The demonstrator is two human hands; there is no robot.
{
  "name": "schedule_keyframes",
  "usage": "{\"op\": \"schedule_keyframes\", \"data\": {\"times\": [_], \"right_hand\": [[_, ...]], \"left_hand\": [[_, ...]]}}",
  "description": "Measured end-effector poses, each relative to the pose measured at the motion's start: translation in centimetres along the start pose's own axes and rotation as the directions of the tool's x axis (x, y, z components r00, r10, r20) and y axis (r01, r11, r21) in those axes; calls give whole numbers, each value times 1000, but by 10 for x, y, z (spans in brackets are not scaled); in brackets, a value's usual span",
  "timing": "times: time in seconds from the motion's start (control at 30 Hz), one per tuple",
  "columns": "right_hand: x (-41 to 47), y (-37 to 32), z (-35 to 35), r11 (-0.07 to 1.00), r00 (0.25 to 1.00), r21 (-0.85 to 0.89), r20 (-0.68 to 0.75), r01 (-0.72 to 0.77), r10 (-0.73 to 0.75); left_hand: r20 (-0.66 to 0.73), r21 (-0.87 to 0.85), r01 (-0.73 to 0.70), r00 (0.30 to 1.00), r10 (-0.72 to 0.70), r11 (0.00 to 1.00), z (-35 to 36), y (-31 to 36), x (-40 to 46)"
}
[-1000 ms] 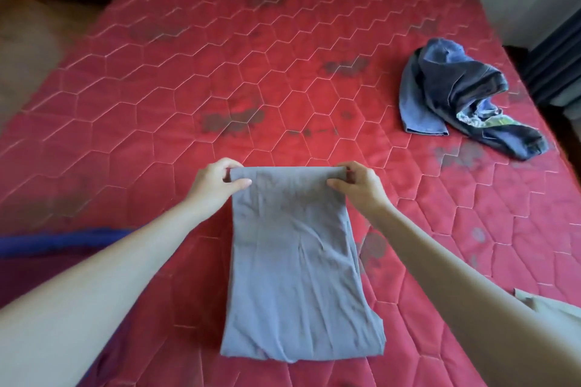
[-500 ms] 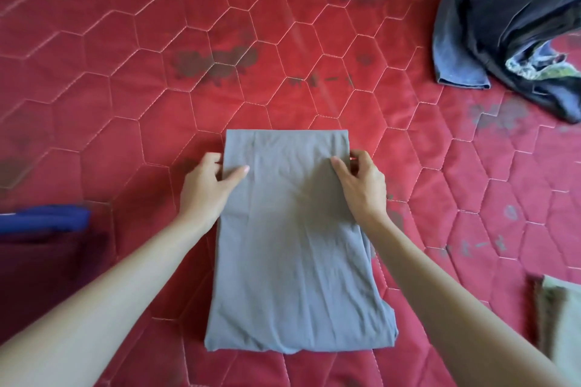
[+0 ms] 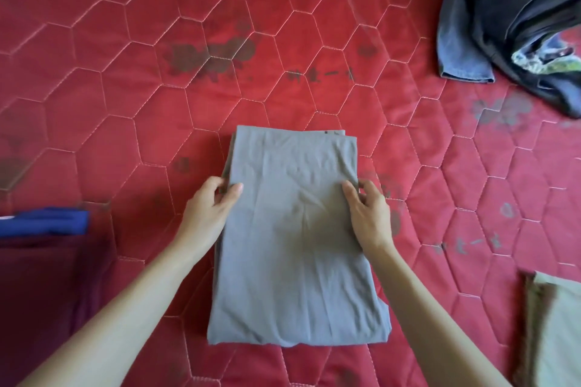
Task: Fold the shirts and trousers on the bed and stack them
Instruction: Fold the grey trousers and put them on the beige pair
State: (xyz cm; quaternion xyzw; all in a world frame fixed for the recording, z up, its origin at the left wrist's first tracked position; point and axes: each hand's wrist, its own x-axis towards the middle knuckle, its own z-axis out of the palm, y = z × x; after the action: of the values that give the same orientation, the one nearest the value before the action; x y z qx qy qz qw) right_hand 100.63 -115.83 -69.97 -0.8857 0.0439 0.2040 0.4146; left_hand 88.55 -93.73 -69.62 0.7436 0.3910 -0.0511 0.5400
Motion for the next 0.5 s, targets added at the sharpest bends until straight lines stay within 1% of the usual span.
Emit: {"op": "schedule_keyframes", "data": {"times": [0.07, 0.13, 0.17, 0.2, 0.23, 0.27, 0.3, 0.4, 0.43, 0.5], "right_hand": [[-4, 6, 3, 998, 999, -70, -35, 5, -7], [-11, 6, -2, 997, 1000, -80, -11, 15, -16], [-16, 7, -7, 999, 999, -50, 43, 20, -17], [-22, 7, -13, 999, 993, 19, 117, 27, -29], [-28, 9, -19, 995, 981, 92, 191, 24, -42], [-33, 12, -25, 992, 966, 124, 252, 18, -50], [-38, 15, -29, 996, 955, 91, 293, 25, -51], [-46, 30, -30, 986, 945, -153, 326, 64, -11], [-47, 30, -29, 980, 946, -185, 323, 73, -9], [-48, 29, -29, 983, 945, -169, 326, 79, -20]], "left_hand": [[17, 124, 16, 1000, -18, 992, 5, -2, -4], [26, 124, -9, 1000, 6, 992, 4, 0, -11], [33, 92, -21, 999, 18, 996, 2, 0, -16], [41, 55, -23, 999, 21, 998, 1, -2, -21], [53, 26, -15, 998, 14, 1000, -1, -4, -27], [64, 19, 2, 998, -3, 1000, -1, -7, -33], [74, 44, 23, 997, -26, 999, -1, -12, -40], [89, 152, 92, 990, -106, 984, 5, -28, -56], [78, 144, 105, 990, -117, 984, 6, -31, -60], [56, 59, 102, 993, -105, 993, 6, -31, -66]]}}
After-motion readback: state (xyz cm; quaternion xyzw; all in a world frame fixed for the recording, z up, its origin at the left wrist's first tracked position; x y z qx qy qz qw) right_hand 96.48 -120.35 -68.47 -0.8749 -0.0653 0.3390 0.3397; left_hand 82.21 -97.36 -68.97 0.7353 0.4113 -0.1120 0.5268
